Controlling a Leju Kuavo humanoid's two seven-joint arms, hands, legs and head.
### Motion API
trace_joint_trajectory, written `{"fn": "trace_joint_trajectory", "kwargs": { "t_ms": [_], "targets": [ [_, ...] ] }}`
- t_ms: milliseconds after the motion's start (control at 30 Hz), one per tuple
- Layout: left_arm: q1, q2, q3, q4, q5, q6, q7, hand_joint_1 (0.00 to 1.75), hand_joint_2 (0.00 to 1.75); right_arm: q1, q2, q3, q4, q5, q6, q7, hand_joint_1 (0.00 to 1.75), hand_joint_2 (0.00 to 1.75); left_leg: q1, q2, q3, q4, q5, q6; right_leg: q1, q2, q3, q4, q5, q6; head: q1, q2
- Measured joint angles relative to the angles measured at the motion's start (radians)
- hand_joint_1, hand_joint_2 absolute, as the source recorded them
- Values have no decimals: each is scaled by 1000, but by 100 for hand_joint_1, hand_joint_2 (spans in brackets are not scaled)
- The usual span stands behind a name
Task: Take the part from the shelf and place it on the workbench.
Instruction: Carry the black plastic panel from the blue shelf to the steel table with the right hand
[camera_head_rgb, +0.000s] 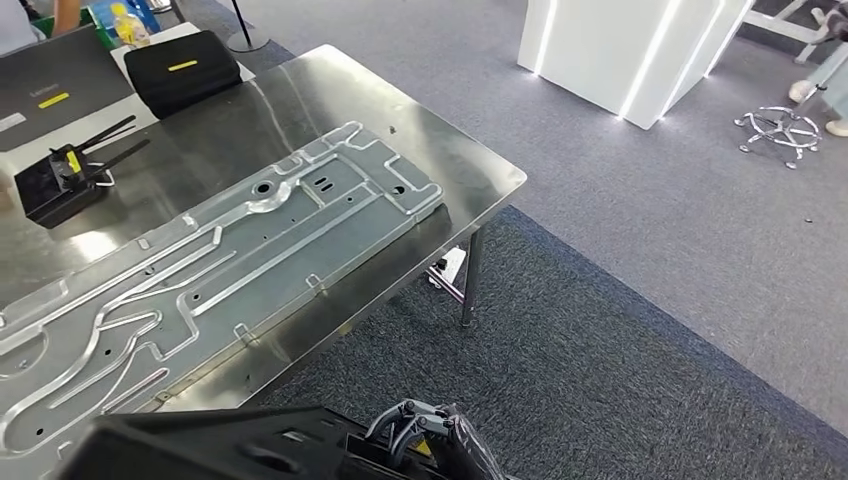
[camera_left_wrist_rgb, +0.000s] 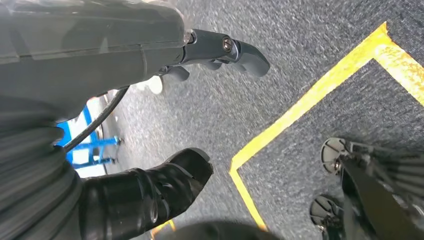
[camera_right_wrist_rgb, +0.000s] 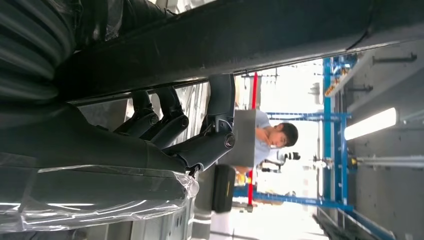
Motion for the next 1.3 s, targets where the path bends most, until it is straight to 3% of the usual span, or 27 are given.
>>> {"fn": "trace_joint_trajectory", "kwargs": {
  "t_ms": [33,100,133,200,267,300,333,367,400,433,500,567,600,633,700,767,833,867,900,1000,1067,1133,1167,1233,1300],
  "targets": [
    [-1,0,0,0,0,0,0,0,175,0,0,0,-1,0,0,0,175,175,-3,8,11,-24,4,6,2,-8,3,0,-3,6,0,0],
    [0,0,0,0,0,0,0,0,175,0,-1,0,-4,0,-1,0,175,175,-8,-7,9,-29,4,21,2,-23,9,-3,-5,18,1,0],
    [2,0,0,0,0,1,0,0,175,0,-1,0,-5,0,-1,0,175,175,-8,-16,11,-34,6,29,-1,-19,13,-1,-10,25,1,0],
    [1,-1,0,0,0,2,2,0,175,1,-3,0,-10,-1,-4,-1,175,175,-5,-35,19,-45,11,43,-6,22,-2,47,-45,33,2,0],
    [-1,-1,0,0,-1,4,3,0,175,7,-8,0,-12,-2,-9,-2,175,175,-5,-54,21,-47,13,52,-7,73,-61,168,-109,33,2,0],
    [-1,-1,0,0,-2,5,3,0,175,11,-11,0,-13,-3,-12,-2,175,175,-7,-65,21,-46,12,55,-7,83,-95,231,-133,32,2,0],
    [-2,-1,0,0,-2,5,3,0,175,13,-15,0,-13,-3,-14,-2,175,175,-9,-78,21,-44,11,56,-6,89,-118,271,-138,31,2,0],
    [-2,-1,0,0,-3,6,4,0,175,15,-17,0,-13,-3,-16,-3,175,175,-11,-91,23,-43,10,57,-6,91,-126,274,-122,29,2,0],
    [-2,-2,0,0,-3,6,4,0,175,15,-19,0,-14,-3,-16,-4,175,175,-12,-105,25,-40,8,56,-6,96,-114,238,-88,25,2,0],
    [-2,-3,0,0,-4,6,4,0,175,16,-20,0,-14,-3,-16,-4,175,175,-12,-119,27,-38,5,55,-6,109,-89,172,-45,21,2,0],
    [-3,-8,0,0,-4,6,4,0,175,17,-22,0,-17,-4,-16,-5,175,175,-13,-143,26,-31,0,49,-5,150,-42,54,10,15,2,0],
    [-2,-11,0,0,-5,6,4,0,175,17,-25,0,-20,-4,-16,-6,175,175,-11,-162,19,-28,-1,38,-2,168,-29,16,15,13,2,0],
    [-1,-11,0,0,-5,6,4,0,175,17,-26,0,-22,-4,-16,-6,175,175,-9,-172,16,-30,-1,31,-2,158,-28,12,16,11,2,0],
    [0,-11,0,0,-5,6,4,0,175,17,-26,-1,-24,-4,-16,-6,175,175,-8,-173,14,-30,-1,26,-3,147,-24,6,18,7,2,0],
    [0,-13,0,0,-5,6,4,0,175,17,-26,-1,-26,-4,-16,-7,175,175,-9,-136,-1,4,-24,18,-7,123,-13,-8,22,-4,1,0],
    [-3,-14,0,0,-5,6,4,0,175,18,-27,-1,-27,-4,-16,-8,175,175,-8,-82,-55,115,-81,12,-5,95,-7,-14,20,-13,-1,0],
    [-4,-14,0,0,-6,6,3,0,175,19,-27,-1,-27,-5,-16,-9,175,175,-5,-65,-116,227,-121,6,-3,67,-6,-13,16,-15,-1,0],
    [-3,-14,0,0,-6,6,3,0,175,19,-28,-1,-27,-5,-17,-10,175,175,-3,-61,-125,241,-115,3,-3,54,-5,-11,13,-14,-1,0],
    [-2,-14,0,0,-7,6,2,0,175,19,-28,-1,-27,-6,-18,-11,175,175,-1,-57,-113,215,-91,1,-3,42,-3,-10,10,-12,-1,0],
    [-1,-14,-1,0,-7,8,2,0,175,20,-31,-1,-27,-6,-17,-13,175,175,-3,-12,-19,28,-5,6,-1,12,5,-2,-4,1,-1,0],
    [-3,-15,-2,0,-7,8,2,0,175,20,-33,-1,-29,-7,-16,-13,175,175,-9,1,3,-18,2,18,3,-2,9,1,-10,12,0,0],
    [-2,-15,-2,0,-7,8,1,0,175,20,-34,-2,-31,-7,-15,-13,175,175,-13,-18,1,-21,4,30,2,-15,15,0,-13,23,1,0],
    [-1,-15,-2,0,-7,8,1,0,175,20,-35,-2,-31,-7,-15,-13,175,175,-12,-26,4,-25,6,36,0,-8,17,5,-20,29,1,0],
    [-1,-16,-2,0,-7,8,1,0,175,21,-36,-2,-34,-8,-15,-14,175,175,-9,-43,11,-33,10,48,-5,33,-5,60,-58,38,2,0],
    [-2,-16,-3,0,-7,9,1,0,175,23,-39,-2,-36,-9,-15,-15,175,175,-11,-61,10,-34,11,55,-6,76,-67,183,-116,38,2,0]
  ]
}}
